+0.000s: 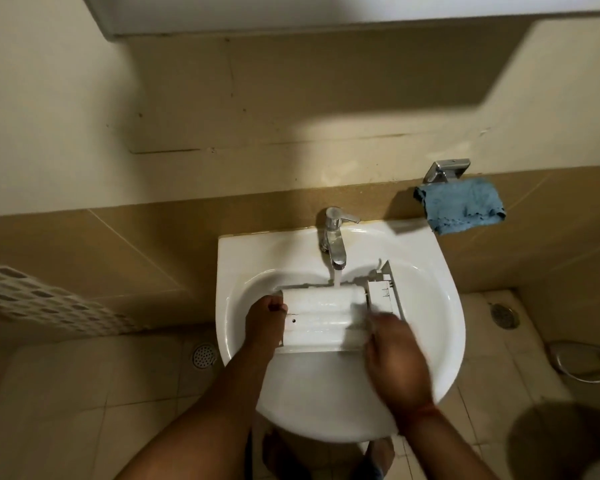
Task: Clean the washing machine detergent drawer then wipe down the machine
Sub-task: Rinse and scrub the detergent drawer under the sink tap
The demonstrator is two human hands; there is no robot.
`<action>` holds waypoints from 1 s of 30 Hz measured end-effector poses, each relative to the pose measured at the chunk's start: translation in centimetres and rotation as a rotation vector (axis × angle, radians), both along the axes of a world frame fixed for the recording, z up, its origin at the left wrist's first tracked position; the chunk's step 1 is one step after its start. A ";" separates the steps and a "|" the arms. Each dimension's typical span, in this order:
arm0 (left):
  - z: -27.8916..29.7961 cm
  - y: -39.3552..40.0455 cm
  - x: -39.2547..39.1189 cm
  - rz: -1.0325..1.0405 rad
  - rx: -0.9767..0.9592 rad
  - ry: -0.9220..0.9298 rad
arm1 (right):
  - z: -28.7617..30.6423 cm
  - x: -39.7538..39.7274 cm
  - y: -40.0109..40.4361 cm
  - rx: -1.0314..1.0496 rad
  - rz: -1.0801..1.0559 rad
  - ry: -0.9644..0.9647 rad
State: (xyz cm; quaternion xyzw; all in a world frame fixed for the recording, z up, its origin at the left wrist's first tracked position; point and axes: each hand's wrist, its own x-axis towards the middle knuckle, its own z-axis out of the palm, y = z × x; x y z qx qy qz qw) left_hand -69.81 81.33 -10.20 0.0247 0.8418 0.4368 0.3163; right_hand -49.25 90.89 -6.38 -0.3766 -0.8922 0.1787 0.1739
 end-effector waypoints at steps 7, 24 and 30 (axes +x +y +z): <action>2.7 -1.6 1.5 0.084 0.070 -0.020 | 0.4 0.9 6.9 -0.859 -0.089 -0.058; 6.7 1.2 6.3 -0.323 -0.240 0.473 | 1.1 2.6 10.3 -0.649 0.051 0.095; 7.5 3.2 6.8 -0.595 -0.132 0.229 | 3.3 3.4 11.3 -0.445 0.243 0.119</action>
